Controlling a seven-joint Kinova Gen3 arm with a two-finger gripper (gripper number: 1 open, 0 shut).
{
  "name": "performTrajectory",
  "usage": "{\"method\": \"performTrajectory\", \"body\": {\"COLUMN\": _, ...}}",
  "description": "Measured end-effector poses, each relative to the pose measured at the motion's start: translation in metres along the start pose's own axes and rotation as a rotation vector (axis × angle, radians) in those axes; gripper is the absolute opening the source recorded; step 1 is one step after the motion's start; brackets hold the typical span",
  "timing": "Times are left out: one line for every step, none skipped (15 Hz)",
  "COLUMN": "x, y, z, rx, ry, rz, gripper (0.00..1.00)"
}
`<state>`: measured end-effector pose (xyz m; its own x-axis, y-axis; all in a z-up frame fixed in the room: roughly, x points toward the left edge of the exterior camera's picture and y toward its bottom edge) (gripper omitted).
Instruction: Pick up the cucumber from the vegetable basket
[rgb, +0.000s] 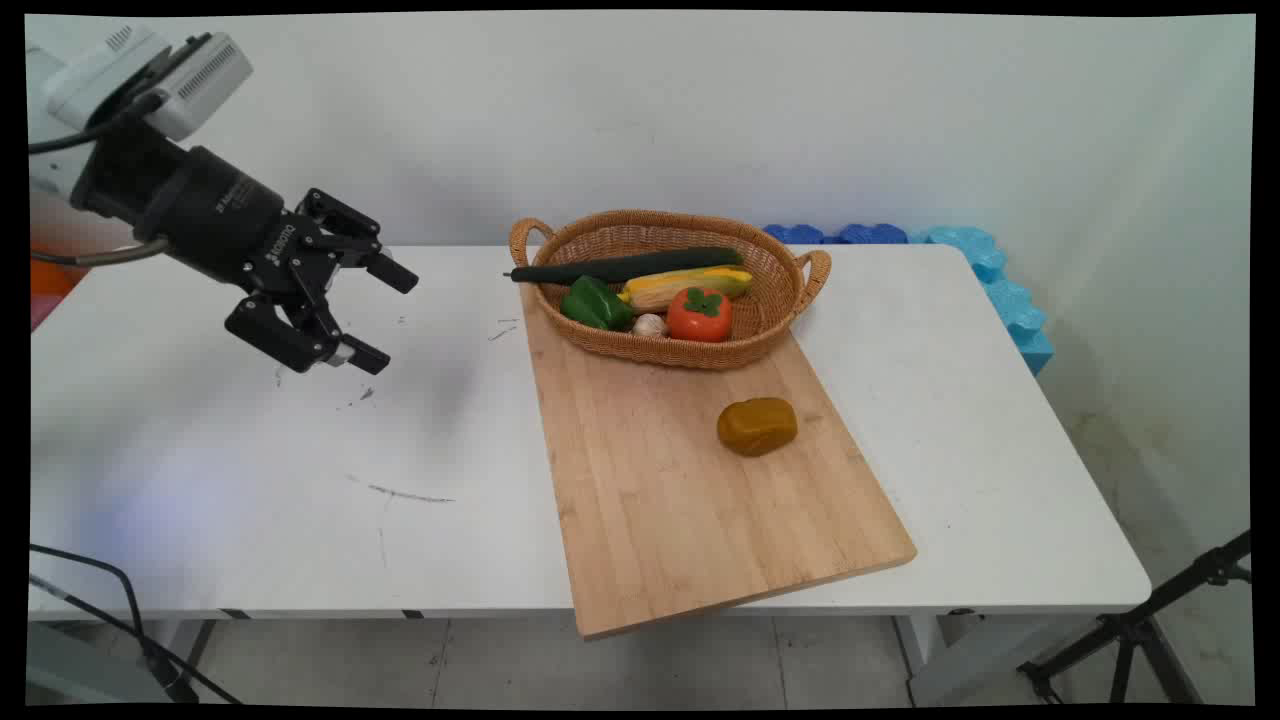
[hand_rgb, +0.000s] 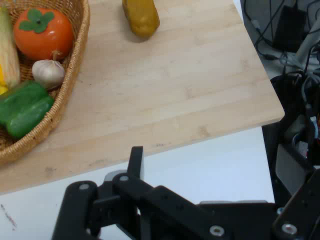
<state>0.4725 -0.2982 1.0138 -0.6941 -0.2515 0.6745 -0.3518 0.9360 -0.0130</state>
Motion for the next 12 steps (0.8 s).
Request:
{"method": "performTrajectory", "body": {"x": 0.002, "y": -0.001, "z": 0.001, "rx": 0.004, "ry": 0.002, "rz": -0.011, "gripper": 1.0}}
{"method": "performTrajectory", "body": {"x": 0.004, "y": -0.002, "z": 0.002, "rx": 0.012, "ry": 0.003, "rz": -0.025, "gripper": 1.0}}
{"method": "performTrajectory", "body": {"x": 0.007, "y": -0.005, "z": 0.005, "rx": 0.021, "ry": 0.005, "rz": -0.038, "gripper": 1.0}}
{"method": "performTrajectory", "body": {"x": 0.012, "y": -0.007, "z": 0.007, "rx": 0.032, "ry": 0.007, "rz": -0.049, "gripper": 1.0}}
{"method": "performTrajectory", "body": {"x": 0.017, "y": -0.01, "z": 0.01, "rx": 0.041, "ry": 0.008, "rz": -0.057, "gripper": 1.0}}
{"method": "performTrajectory", "body": {"x": 0.024, "y": -0.014, "z": 0.015, "rx": 0.055, "ry": 0.008, "rz": -0.067, "gripper": 1.0}}
{"method": "performTrajectory", "body": {"x": 0.032, "y": -0.019, "z": 0.02, "rx": 0.072, "ry": 0.007, "rz": -0.079, "gripper": 1.0}}
{"method": "performTrajectory", "body": {"x": 0.04, "y": -0.024, "z": 0.024, "rx": 0.087, "ry": 0.005, "rz": -0.089, "gripper": 1.0}}
{"method": "performTrajectory", "body": {"x": 0.049, "y": -0.031, "z": 0.03, "rx": 0.106, "ry": 0.003, "rz": -0.101, "gripper": 1.0}}
{"method": "performTrajectory", "body": {"x": 0.057, "y": -0.038, "z": 0.035, "rx": 0.124, "ry": 0.002, "rz": -0.112, "gripper": 1.0}}
{"method": "performTrajectory", "body": {"x": 0.066, "y": -0.046, "z": 0.041, "rx": 0.145, "ry": 0.0, "rz": -0.125, "gripper": 1.0}}
{"method": "performTrajectory", "body": {"x": 0.075, "y": -0.055, "z": 0.049, "rx": 0.167, "ry": -0.002, "rz": -0.139, "gripper": 1.0}}
